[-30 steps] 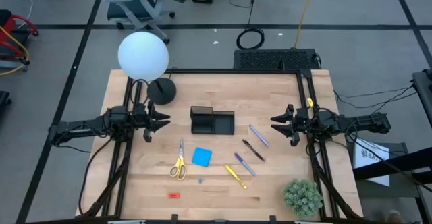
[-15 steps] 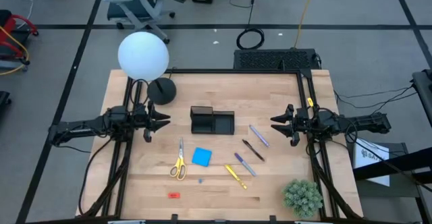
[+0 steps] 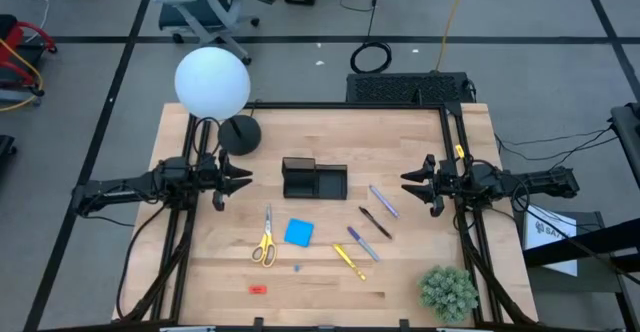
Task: Pick and place office supplies into organizer
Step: Put the purple pen into the black mesh desk organizer
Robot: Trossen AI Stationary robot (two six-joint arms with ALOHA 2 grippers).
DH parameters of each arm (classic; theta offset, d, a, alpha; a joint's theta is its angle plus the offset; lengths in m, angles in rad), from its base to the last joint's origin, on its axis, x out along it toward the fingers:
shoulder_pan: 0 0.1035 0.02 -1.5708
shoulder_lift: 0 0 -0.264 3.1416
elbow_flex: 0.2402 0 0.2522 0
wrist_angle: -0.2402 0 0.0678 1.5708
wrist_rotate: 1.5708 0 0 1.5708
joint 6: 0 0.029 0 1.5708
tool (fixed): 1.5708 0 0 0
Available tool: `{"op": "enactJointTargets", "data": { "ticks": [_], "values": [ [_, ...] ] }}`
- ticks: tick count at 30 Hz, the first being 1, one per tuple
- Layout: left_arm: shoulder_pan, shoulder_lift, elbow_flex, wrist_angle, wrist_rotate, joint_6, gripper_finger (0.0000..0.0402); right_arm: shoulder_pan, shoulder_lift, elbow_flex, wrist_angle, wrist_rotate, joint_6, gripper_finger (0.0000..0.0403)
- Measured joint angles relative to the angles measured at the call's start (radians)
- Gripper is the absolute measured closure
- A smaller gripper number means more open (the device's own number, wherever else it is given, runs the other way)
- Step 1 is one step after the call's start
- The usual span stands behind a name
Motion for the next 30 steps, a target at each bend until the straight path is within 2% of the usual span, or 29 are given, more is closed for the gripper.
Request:
{"op": "enactJointTargets", "data": {
  "ticks": [18, 26, 30],
  "values": [
    [0.0, 0.0, 0.0, 0.006, 0.0, -0.003, 0.0286, 0.0, 0.0, 0.0, 0.006, 0.002, 0.095, 0.0248],
    [0.0, 0.0, 0.0, 0.11, -0.001, -0.192, 0.0286, 0.0, 0.0, 0.0, 0.012, 0.001, 0.153, 0.0248],
    [0.0, 0.0, 0.0, 0.186, -0.014, -0.204, 0.0286, 0.0, 0.0, 0.0, 0.061, -0.001, 0.137, 0.0248]
  ]
}}
